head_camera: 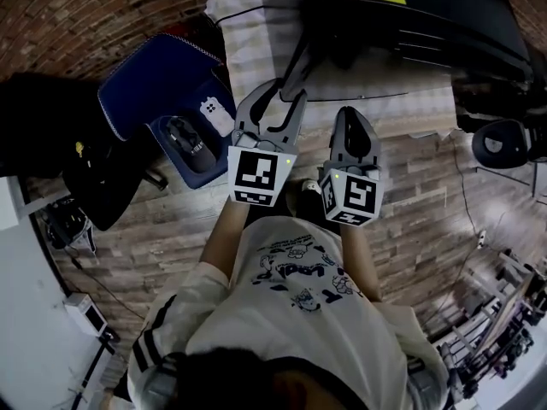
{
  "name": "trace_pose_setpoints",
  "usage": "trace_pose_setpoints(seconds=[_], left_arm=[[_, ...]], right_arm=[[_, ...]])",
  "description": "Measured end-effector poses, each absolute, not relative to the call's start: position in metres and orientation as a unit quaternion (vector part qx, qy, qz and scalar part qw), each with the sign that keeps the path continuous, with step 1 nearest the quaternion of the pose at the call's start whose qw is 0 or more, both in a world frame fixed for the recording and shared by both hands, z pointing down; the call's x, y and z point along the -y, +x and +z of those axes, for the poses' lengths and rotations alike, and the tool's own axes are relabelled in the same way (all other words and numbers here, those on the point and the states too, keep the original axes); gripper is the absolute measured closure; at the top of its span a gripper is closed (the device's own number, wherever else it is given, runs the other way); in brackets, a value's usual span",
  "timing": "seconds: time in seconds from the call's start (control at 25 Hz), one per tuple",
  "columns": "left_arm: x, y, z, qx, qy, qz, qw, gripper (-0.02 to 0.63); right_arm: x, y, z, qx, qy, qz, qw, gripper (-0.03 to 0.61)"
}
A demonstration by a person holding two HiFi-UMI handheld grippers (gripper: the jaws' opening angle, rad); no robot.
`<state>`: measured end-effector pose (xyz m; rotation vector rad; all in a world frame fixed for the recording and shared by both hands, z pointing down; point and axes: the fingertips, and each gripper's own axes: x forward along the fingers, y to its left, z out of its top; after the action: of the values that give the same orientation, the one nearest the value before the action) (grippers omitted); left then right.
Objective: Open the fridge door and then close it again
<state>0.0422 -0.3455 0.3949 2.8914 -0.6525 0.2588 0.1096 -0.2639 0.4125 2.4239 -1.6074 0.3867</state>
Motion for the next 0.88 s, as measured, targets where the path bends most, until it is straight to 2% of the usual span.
trace_pose_setpoints(seconds=[0.32,0.88], left_arm=[[0.346,0.055,0.401,0.169,0.978,0.091,0.077,0.423],[0.348,0.068,0.401,0.128,0.985,0.085,0.077,0.407]], right_arm=[[0.266,0.115,0.416,0.53,0.831,0.131,0.106,0.537],[0.26,0.122,0.427,0.517,0.836,0.15,0.106,0.537]])
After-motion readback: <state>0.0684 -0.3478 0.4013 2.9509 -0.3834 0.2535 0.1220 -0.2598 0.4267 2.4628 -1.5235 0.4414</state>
